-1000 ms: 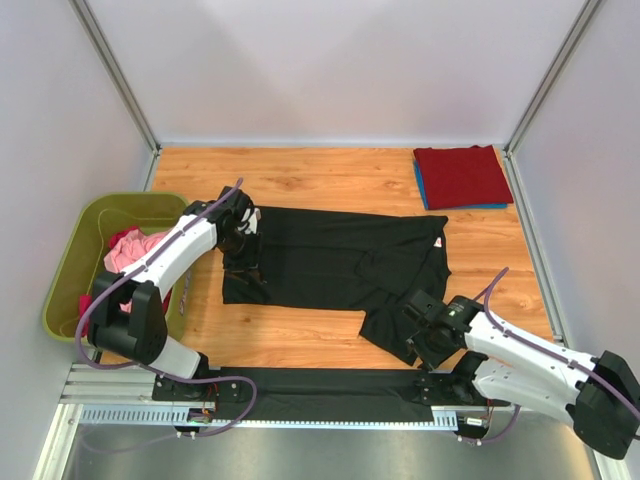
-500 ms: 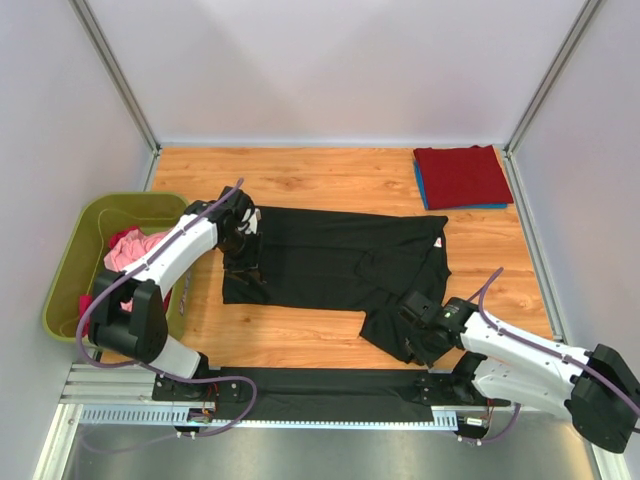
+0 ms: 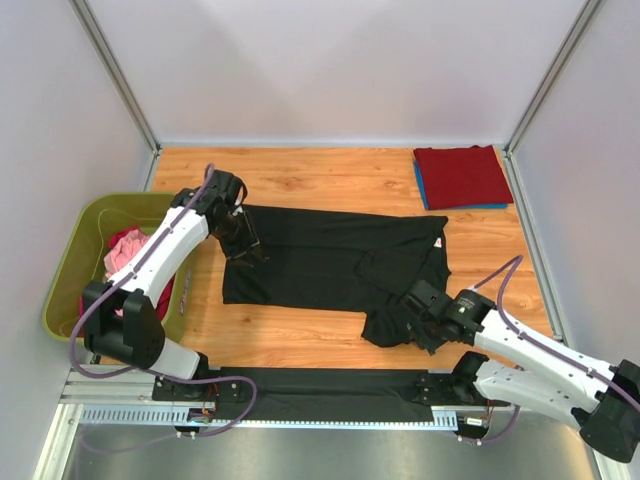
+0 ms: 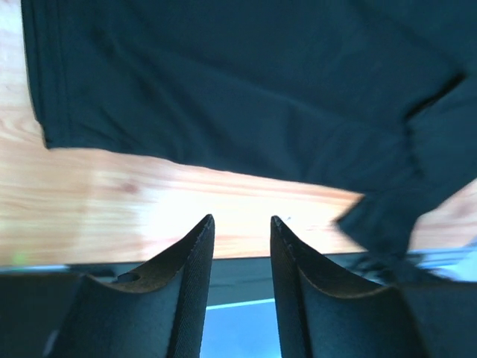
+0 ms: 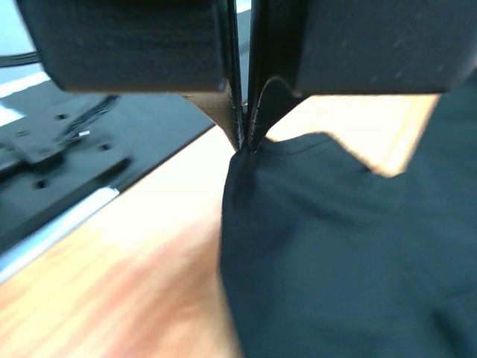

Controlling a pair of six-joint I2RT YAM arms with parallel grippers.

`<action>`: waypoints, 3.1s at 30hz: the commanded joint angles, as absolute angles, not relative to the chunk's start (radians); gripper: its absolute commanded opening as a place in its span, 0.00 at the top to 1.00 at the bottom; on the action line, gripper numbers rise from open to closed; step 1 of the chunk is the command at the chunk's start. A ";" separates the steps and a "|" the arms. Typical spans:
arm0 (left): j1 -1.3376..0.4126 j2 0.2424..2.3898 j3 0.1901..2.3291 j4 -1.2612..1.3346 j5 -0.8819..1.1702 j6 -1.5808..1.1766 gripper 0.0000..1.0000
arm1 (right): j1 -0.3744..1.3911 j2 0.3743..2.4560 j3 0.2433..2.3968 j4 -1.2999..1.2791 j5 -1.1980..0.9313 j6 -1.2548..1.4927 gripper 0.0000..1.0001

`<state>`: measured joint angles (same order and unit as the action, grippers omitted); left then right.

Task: Fold and stack the t-shirts
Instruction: Fold the tshirt

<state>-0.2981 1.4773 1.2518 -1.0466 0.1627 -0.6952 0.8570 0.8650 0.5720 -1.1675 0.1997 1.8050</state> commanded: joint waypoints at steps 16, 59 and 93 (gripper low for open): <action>-0.259 1.471 1.288 -1.170 0.001 -1.383 0.63 | 0.562 1.195 0.928 -1.034 0.201 1.320 1.00; -0.346 1.480 1.330 -1.417 -0.434 -1.928 0.51 | 0.434 1.364 1.077 -0.983 -0.049 0.917 1.00; -0.473 1.785 1.279 -1.384 -0.244 -1.980 0.56 | 0.282 1.362 0.994 -0.965 -0.018 0.859 1.00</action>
<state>-0.4946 1.7874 1.2430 -1.3170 -0.2855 -1.9007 0.2810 1.3857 0.9966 -0.9886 -0.0177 0.8814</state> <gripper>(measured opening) 0.442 0.010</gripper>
